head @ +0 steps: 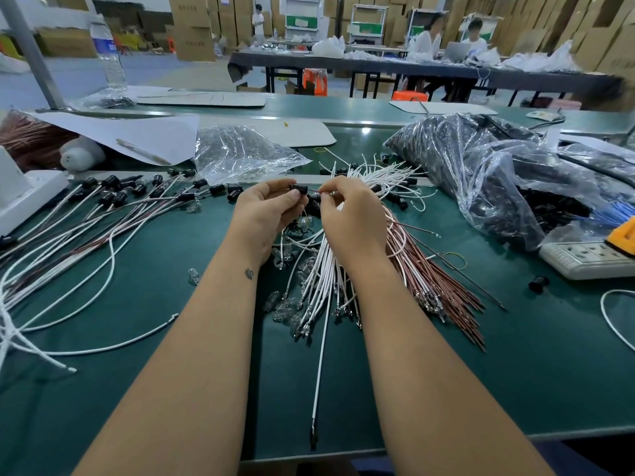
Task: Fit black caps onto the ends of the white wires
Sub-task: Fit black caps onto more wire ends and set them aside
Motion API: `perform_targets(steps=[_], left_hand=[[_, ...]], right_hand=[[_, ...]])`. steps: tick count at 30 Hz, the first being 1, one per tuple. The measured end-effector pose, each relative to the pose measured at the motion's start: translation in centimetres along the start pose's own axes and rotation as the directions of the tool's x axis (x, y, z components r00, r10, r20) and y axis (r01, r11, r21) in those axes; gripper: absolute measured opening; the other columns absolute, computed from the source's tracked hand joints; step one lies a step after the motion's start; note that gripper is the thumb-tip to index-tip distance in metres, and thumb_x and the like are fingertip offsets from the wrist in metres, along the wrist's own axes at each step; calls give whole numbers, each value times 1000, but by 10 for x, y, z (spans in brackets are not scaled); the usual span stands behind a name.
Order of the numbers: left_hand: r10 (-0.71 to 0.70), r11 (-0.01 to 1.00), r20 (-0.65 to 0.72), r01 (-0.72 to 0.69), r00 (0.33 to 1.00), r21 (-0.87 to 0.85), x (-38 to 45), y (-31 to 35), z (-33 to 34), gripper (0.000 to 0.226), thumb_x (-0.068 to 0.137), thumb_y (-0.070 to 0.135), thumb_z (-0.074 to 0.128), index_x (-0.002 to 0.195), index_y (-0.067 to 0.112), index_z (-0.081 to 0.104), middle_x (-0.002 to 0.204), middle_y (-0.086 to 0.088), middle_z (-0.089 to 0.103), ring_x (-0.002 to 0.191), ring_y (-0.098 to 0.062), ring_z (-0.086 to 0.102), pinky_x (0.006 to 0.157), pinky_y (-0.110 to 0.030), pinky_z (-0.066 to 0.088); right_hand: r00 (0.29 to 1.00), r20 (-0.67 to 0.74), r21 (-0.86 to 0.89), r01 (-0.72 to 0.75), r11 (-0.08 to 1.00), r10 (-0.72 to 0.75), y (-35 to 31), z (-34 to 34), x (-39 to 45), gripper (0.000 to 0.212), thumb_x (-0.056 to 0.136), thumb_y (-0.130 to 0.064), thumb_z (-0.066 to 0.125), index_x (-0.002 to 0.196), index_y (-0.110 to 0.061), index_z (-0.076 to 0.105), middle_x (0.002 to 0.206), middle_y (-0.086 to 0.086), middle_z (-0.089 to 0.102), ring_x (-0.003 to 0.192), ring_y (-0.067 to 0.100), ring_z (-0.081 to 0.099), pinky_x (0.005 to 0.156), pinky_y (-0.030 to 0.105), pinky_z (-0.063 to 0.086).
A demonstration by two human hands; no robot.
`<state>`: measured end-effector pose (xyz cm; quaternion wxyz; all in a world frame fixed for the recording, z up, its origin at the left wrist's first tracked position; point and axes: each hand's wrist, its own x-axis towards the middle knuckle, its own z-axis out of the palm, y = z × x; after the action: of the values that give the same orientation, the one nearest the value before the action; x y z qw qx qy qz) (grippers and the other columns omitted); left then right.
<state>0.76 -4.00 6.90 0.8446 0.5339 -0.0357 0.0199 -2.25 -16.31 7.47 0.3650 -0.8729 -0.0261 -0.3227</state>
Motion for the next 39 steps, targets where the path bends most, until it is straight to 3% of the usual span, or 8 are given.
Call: perform_targets(steps=[2,16,22,26,29,34,39], left_hand=[[-7,1000,19,7,1000,-2,-1,0,0,15,89,-9,57,92,5,62,83,-9,68,71,-13,70,67,-18,55],[-5,1000,69,7,998,-18,-2,0,1,15,89,-8,58,95,5,64,81,-7,71,74,-14,71,69,-20,55],[-7,993,82,-3,997,116,-3,-1,2,16,86,-8,61,91,7,65,79,-5,66,74,-14,66,73,-20,56],[28,976,71,-42,997,213,-3,0,0,17,84,-7,64,89,9,67,80,-4,64,76,-14,63,78,-23,56],[37,953,97,-64,995,298,-4,0,-1,18,82,-6,67,89,11,68,77,-2,67,72,-11,65,75,-21,55],[25,963,65,-41,998,267,-3,-1,1,17,87,-5,61,85,10,70,76,-6,68,72,-14,65,71,-20,54],[106,946,38,-113,994,304,-4,-3,2,17,91,-1,59,83,9,70,76,-8,69,70,-14,67,71,-21,56]], right_hand=[[999,-3,3,-38,999,38,2,-1,1,15,93,-14,55,96,-15,69,95,0,65,89,18,58,76,31,46],[1000,9,-21,-5,1000,5,3,0,0,12,92,-15,55,94,-15,67,91,-1,65,85,16,56,70,27,40],[1000,13,-11,13,1000,-13,3,1,0,14,92,-12,56,95,-11,69,93,2,64,85,16,56,72,24,38],[1000,14,38,23,999,-24,0,-1,-1,29,93,1,48,115,-5,66,109,9,68,101,20,60,83,16,38],[998,52,49,34,998,-37,-1,-1,-2,35,93,1,48,122,-8,63,111,9,69,102,21,61,86,22,43],[997,58,18,55,998,-56,1,-1,-1,28,93,1,47,113,-4,67,107,12,69,98,23,60,82,22,41],[995,71,17,71,997,-72,0,0,-1,23,89,0,52,104,-1,69,101,12,66,92,21,58,78,16,36]])
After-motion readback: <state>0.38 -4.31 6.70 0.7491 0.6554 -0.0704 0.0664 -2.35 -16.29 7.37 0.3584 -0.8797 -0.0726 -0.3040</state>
